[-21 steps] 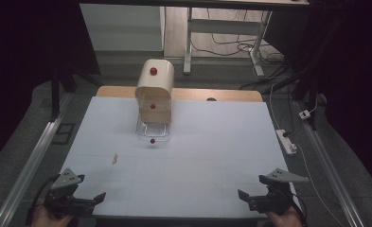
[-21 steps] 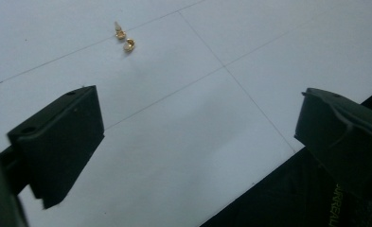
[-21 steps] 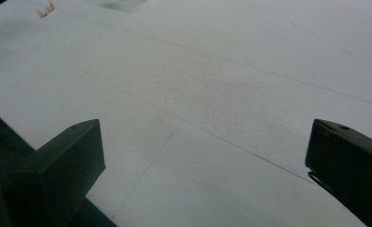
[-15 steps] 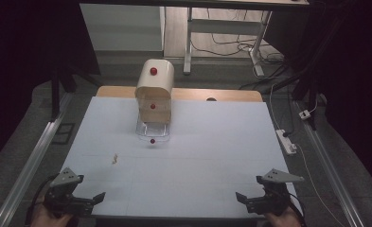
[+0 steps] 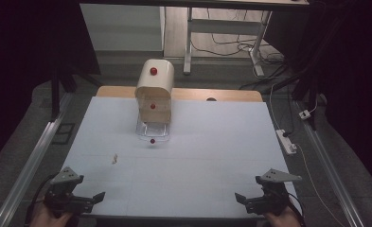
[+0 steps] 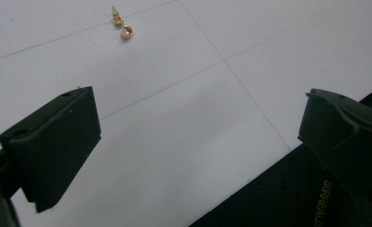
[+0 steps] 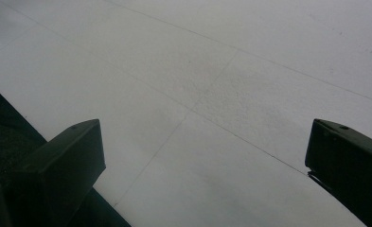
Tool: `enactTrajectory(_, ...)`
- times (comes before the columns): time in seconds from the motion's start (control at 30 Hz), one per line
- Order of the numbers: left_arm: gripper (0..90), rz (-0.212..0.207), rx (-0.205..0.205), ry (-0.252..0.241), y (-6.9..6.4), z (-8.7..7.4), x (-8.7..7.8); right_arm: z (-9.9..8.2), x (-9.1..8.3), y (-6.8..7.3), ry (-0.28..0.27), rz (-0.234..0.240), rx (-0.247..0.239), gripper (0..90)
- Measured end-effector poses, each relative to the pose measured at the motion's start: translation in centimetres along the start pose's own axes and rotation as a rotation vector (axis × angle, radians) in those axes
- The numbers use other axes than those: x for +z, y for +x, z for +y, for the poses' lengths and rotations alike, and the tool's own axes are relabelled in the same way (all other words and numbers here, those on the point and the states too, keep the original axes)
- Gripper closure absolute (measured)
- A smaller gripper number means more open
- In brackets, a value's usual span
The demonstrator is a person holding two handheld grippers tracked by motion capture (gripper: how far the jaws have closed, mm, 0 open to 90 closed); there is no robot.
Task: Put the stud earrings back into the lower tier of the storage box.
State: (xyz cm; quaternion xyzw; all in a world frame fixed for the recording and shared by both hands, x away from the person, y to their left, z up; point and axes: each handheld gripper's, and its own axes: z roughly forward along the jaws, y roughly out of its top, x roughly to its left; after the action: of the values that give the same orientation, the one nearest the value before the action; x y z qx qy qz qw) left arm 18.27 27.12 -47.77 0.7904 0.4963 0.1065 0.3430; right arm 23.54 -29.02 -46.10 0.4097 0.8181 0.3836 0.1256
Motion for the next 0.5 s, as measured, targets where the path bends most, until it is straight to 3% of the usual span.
enactTrajectory(0.23, 0.0, -0.013, -0.004, 0.013, 0.12, 0.12, 0.11, 0.00, 0.08, 0.03, 0.003, 0.007, -0.006, 0.0)
enactTrajectory(0.5, 0.0, -0.050, 0.015, -0.025, 0.18, 0.47, 0.21, 0.04, 0.18, 0.08, 0.016, 0.008, -0.009, 0.0)
